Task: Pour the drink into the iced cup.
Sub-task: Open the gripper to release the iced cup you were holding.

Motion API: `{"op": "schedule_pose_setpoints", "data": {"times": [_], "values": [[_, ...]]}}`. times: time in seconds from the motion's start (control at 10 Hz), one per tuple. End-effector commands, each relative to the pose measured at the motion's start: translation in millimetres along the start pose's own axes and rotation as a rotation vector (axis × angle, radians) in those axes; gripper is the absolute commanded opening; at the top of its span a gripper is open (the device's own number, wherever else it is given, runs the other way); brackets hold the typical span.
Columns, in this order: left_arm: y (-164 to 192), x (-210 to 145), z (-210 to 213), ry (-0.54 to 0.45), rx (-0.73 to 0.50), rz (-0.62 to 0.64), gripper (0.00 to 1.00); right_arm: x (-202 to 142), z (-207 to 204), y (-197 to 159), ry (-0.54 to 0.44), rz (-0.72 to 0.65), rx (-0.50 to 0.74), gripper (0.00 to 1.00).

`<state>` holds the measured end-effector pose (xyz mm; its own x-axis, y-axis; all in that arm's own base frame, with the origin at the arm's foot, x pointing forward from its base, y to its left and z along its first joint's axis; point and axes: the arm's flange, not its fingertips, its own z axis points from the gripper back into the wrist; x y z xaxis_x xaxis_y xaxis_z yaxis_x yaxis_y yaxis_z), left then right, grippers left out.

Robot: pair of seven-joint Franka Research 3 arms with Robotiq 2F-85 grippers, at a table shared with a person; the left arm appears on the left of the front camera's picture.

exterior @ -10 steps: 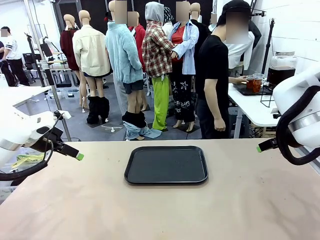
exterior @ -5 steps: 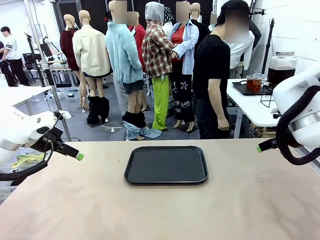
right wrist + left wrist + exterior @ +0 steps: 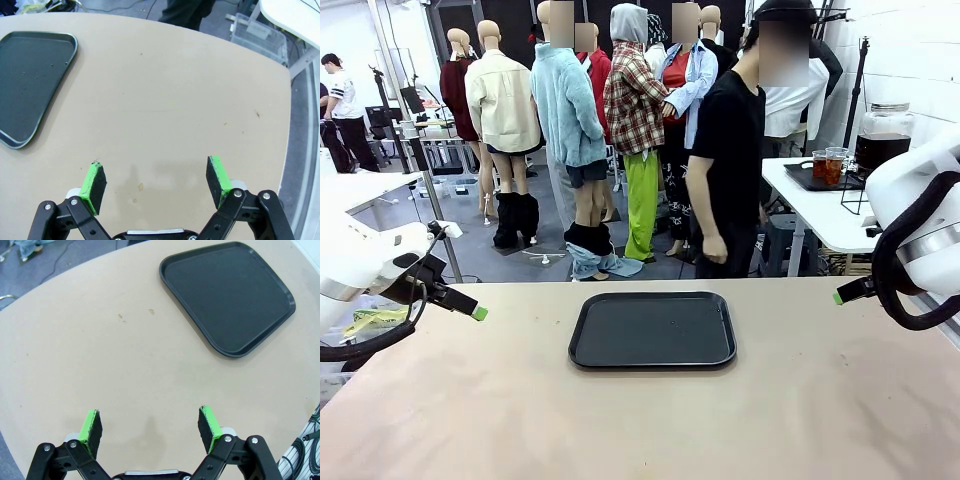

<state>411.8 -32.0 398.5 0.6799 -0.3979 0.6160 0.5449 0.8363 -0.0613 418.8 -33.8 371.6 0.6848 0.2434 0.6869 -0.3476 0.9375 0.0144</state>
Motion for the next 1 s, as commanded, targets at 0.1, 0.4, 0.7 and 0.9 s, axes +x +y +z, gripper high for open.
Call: {"op": "schedule_pose_setpoints", "data": {"times": [0.1,0.4,0.7,0.9], "values": [[3.1,-0.4,1.7,0.001,0.006,-0.003,1.0,-3.6,-1.5,0.6,-0.011,0.002,0.003,1.0],[3.1,-0.4,1.7,0.001,0.006,-0.003,1.0,-3.6,-1.5,0.6,-0.011,0.002,0.003,1.0],[3.1,-0.4,1.7,0.001,0.006,-0.003,1.0,-3.6,-1.5,0.6,-0.011,0.002,0.003,1.0],[3.1,-0.4,1.7,0.001,0.006,-0.003,1.0,-3.6,-1.5,0.6,-0.011,0.002,0.003,1.0]]}}
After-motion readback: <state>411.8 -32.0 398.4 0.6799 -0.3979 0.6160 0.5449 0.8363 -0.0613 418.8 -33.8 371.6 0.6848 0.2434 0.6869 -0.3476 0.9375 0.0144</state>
